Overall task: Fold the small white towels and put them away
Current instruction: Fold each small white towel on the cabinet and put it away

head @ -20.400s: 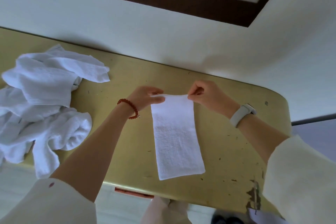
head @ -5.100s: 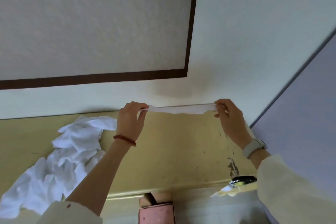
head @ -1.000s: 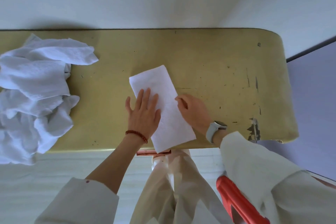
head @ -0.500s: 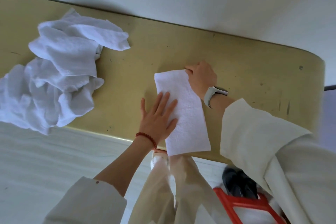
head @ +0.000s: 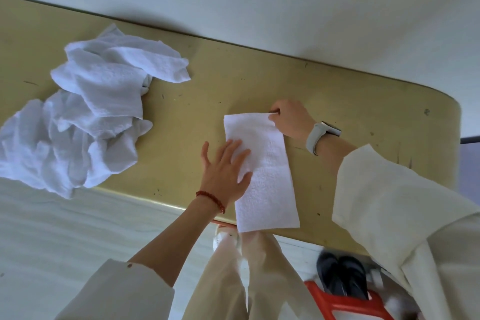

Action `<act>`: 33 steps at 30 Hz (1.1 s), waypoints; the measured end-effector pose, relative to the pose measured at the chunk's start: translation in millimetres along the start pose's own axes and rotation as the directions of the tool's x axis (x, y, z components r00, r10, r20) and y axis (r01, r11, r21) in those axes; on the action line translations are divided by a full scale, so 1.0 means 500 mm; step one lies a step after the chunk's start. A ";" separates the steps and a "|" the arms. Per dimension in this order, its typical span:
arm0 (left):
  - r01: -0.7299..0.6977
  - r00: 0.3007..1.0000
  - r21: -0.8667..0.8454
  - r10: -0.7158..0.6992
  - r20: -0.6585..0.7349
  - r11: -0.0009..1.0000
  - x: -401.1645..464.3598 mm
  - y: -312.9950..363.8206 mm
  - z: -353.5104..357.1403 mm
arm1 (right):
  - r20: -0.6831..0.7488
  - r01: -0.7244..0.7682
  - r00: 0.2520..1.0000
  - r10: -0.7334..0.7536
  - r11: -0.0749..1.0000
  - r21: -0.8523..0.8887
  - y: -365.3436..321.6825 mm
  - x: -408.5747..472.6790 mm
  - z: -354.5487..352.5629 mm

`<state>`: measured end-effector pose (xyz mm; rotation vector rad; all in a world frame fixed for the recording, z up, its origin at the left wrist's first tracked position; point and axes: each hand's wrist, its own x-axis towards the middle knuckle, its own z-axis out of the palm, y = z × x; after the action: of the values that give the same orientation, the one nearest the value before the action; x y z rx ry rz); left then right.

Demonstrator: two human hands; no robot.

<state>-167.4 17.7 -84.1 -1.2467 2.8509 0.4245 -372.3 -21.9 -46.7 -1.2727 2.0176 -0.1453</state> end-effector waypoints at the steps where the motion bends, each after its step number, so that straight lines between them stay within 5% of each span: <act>1: 0.045 0.997 -0.051 -0.048 -0.058 0.998 0.016 -0.002 -0.012 | 0.031 0.015 0.999 -0.016 1.000 0.014 -0.001 -0.007 -0.010; 3: 0.165 0.973 -0.176 -0.189 -0.130 0.970 0.060 -0.010 -0.043 | 0.081 0.050 0.995 -0.055 0.997 0.057 -0.003 -0.024 -0.032; 5: 0.288 0.954 -0.303 -0.298 0.013 0.909 0.110 -0.022 -0.080 | 0.119 0.095 0.987 -0.106 0.991 0.093 -0.008 -0.046 -0.053; 9: 0.348 0.898 -0.439 -0.159 0.411 0.829 0.195 -0.045 -0.127 | 0.113 0.177 0.975 -0.192 0.976 0.128 -0.010 -0.072 -0.086; 12: 0.407 0.840 -0.537 -0.071 0.538 0.739 0.227 -0.047 -0.163 | 0.113 0.178 0.975 -0.191 0.977 0.117 -0.001 -0.079 -0.105; 21: 0.197 0.887 -0.410 0.016 0.461 0.891 0.260 -0.025 -0.191 | 0.043 0.174 0.983 -0.180 0.979 0.110 0.026 -0.077 -0.139; 33: 0.116 0.985 -0.457 -0.044 0.165 0.882 0.280 0.005 -0.195 | -0.086 0.115 0.991 -0.101 0.978 0.172 0.061 -0.070 -0.160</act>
<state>-254.7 -105.7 -5.0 -1.3103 2.6401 1.2029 -437.0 -0.1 15.5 -1.2801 1.9518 -0.4216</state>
